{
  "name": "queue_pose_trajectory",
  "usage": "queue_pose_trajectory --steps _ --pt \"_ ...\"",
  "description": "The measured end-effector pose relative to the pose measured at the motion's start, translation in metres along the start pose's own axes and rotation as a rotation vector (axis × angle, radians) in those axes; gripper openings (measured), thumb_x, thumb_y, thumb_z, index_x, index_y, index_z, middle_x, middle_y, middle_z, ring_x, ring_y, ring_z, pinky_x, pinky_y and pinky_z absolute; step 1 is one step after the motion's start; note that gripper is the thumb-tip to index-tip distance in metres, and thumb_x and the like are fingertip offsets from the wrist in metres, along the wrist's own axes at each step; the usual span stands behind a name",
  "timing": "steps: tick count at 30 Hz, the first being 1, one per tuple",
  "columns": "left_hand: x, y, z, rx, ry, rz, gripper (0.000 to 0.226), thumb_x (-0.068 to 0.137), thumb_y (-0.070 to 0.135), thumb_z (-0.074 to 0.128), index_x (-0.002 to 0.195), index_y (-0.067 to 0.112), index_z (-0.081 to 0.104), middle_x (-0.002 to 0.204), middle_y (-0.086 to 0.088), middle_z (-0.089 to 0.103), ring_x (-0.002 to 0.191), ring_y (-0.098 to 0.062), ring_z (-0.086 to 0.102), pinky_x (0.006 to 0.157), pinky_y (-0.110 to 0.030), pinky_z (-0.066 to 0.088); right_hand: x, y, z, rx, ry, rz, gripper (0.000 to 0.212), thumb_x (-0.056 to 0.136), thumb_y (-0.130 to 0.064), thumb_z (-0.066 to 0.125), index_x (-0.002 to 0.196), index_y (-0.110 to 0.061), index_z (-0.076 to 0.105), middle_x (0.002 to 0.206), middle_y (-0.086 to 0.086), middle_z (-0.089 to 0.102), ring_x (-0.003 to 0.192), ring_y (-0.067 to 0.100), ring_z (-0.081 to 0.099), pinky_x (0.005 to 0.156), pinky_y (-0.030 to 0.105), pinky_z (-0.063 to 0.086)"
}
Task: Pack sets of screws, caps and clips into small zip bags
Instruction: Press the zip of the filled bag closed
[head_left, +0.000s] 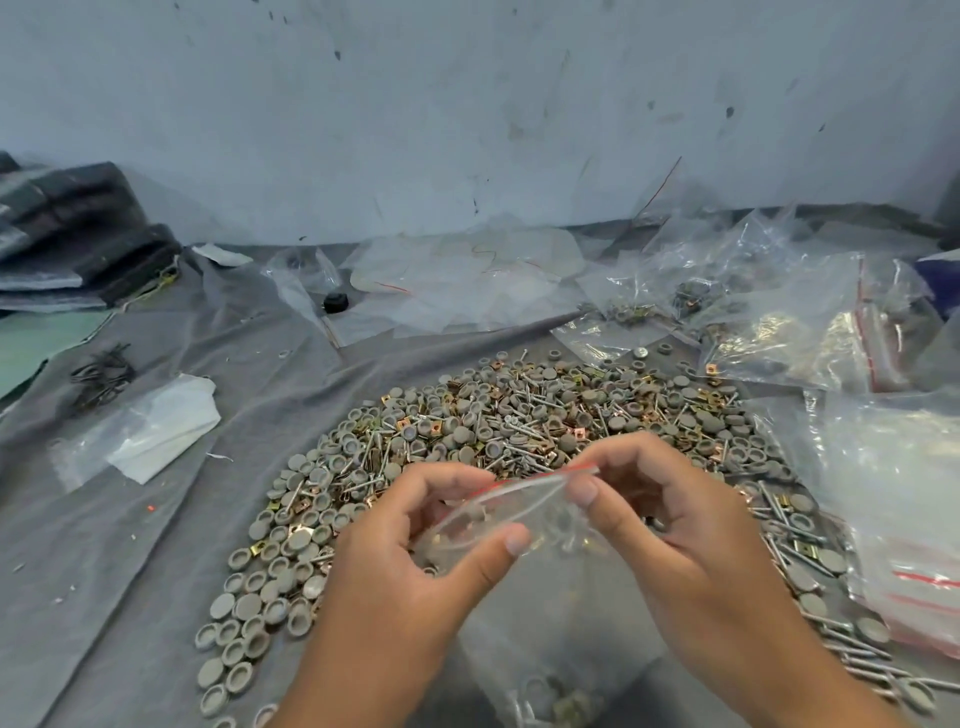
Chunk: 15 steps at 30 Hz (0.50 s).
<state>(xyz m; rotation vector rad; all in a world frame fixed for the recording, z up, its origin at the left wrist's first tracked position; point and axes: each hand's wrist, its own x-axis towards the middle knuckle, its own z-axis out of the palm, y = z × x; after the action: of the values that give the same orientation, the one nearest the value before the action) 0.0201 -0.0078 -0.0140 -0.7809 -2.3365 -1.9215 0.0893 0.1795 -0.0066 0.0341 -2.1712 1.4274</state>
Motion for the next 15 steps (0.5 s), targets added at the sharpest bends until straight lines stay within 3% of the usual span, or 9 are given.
queue_pose_trajectory --steps 5,9,15 --pt "0.0030 0.0007 -0.0011 -0.027 0.002 -0.020 0.046 0.060 0.063 0.085 0.097 0.039 0.074 0.093 0.007 0.077 0.079 -0.009 0.073 0.064 -0.020 0.056 0.0032 0.0066 -0.0058 0.071 0.050 0.101 0.020 0.091 -0.054 0.060 0.100 -0.037 0.068 0.077 -0.008 0.067 0.062 0.004 0.057 0.052 0.016 0.043" --pt "0.0053 0.0018 0.0005 -0.120 0.028 -0.077 0.042 0.056 0.059 0.085 0.091 0.037 0.078 0.085 0.002 0.077 0.070 -0.006 0.069 0.056 -0.016 0.052 0.0023 0.0061 -0.0055 0.109 0.039 0.101 0.029 0.090 -0.058 0.058 0.103 -0.033 0.068 0.076 -0.008 0.063 0.063 0.010 0.053 0.054 0.030 0.042" --pt "0.0093 0.0049 -0.0034 -0.379 0.024 -0.181 0.035 0.058 0.037 0.092 0.090 0.029 0.081 0.085 -0.009 0.079 0.070 -0.009 0.073 0.060 -0.012 0.053 0.0008 0.0032 -0.0024 0.184 0.088 0.104 0.027 0.090 -0.057 0.057 0.101 -0.034 0.068 0.080 -0.007 0.064 0.071 0.019 0.057 0.061 0.028 0.045"
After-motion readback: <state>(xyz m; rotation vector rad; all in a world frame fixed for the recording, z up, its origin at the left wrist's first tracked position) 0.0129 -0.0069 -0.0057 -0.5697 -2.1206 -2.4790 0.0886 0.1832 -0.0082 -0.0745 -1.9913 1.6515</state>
